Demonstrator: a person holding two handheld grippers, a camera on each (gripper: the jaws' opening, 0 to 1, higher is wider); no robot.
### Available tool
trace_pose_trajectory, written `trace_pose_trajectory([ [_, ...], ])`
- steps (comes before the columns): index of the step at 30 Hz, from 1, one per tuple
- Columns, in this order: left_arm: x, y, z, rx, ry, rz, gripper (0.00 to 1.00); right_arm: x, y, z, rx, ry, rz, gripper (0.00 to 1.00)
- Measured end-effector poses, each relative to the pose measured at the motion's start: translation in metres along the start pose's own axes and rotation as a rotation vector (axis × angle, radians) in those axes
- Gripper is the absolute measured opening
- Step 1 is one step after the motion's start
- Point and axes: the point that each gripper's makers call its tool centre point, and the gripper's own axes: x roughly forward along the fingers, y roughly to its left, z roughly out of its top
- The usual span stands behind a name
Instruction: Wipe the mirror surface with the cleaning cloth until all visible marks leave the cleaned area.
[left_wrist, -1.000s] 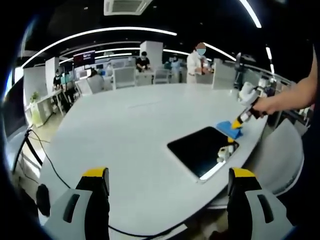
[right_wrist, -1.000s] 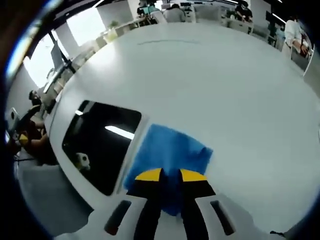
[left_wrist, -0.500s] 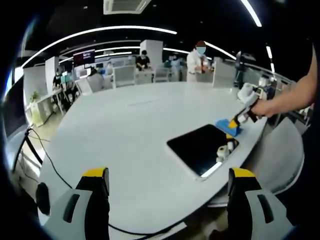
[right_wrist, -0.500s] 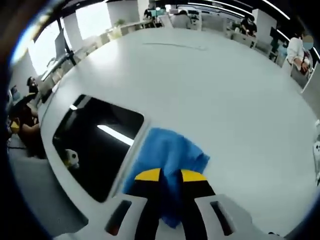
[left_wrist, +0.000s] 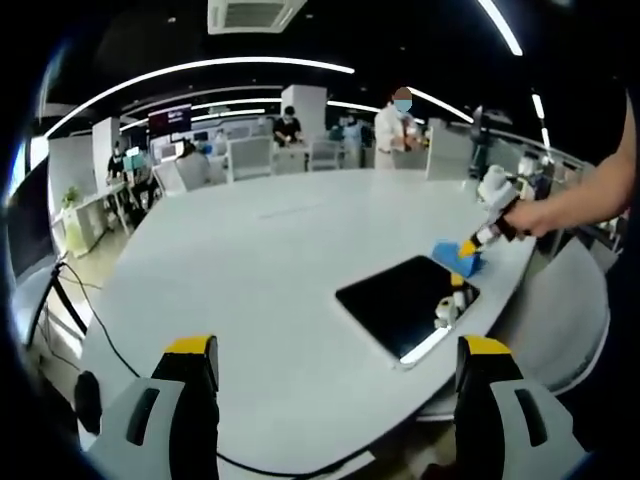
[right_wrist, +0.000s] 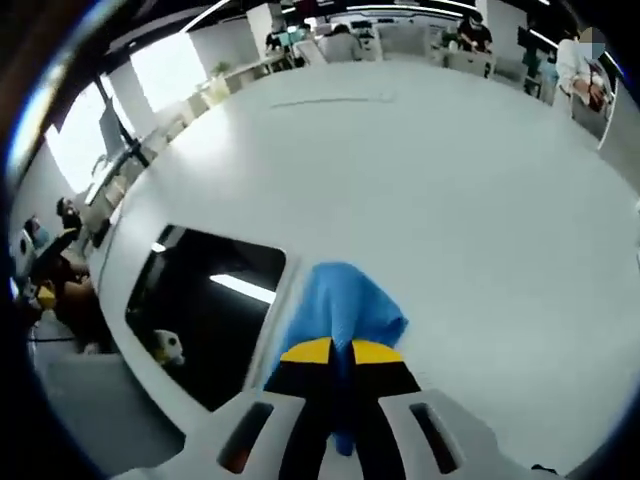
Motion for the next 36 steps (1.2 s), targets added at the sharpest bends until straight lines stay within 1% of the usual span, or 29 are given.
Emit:
trace_pose_trajectory([
  [2, 0.0, 0.002, -0.001, 0.0, 0.004, -0.002, 0.99, -0.004, 0.012, 0.005, 0.035, 0.011, 0.068, 0.0],
  [5, 0.001, 0.005, -0.001, 0.003, 0.003, -0.002, 0.99, -0.008, 0.007, 0.015, -0.029, -0.004, 0.044, 0.0],
  [7, 0.002, 0.007, 0.001, 0.001, -0.001, 0.0, 0.99, -0.009, 0.007, 0.018, -0.028, -0.002, 0.041, 0.0],
  [9, 0.003, 0.007, 0.002, -0.001, -0.007, 0.0, 0.99, -0.008, 0.01, 0.019, 0.009, 0.01, 0.06, 0.0],
  [11, 0.003, 0.007, 0.002, -0.003, -0.008, 0.0, 0.99, -0.008, 0.01, 0.022, 0.003, 0.006, 0.051, 0.0],
  [16, 0.002, 0.009, -0.003, -0.007, -0.002, -0.004, 0.99, -0.006, 0.015, 0.024, 0.04, 0.02, 0.067, 0.0],
  [19, -0.001, 0.01, -0.005, -0.006, 0.007, -0.005, 0.99, -0.006, 0.021, 0.024, 0.1, 0.036, 0.097, 0.0],
  [22, -0.003, 0.016, -0.005, -0.01, 0.006, 0.001, 0.99, -0.005, 0.028, 0.027, 0.121, 0.041, 0.123, 0.0],
  [25, -0.004, 0.02, -0.005, -0.011, 0.005, 0.005, 0.99, 0.0, 0.035, 0.029, 0.11, 0.052, 0.129, 0.0],
  [29, -0.004, 0.018, -0.007, -0.011, 0.011, -0.001, 0.99, 0.008, 0.042, 0.03, 0.11, 0.067, 0.14, 0.0],
  [36, -0.007, 0.02, -0.009, -0.014, 0.015, -0.003, 0.99, 0.03, 0.053, 0.021, 0.117, 0.117, 0.149, 0.0],
])
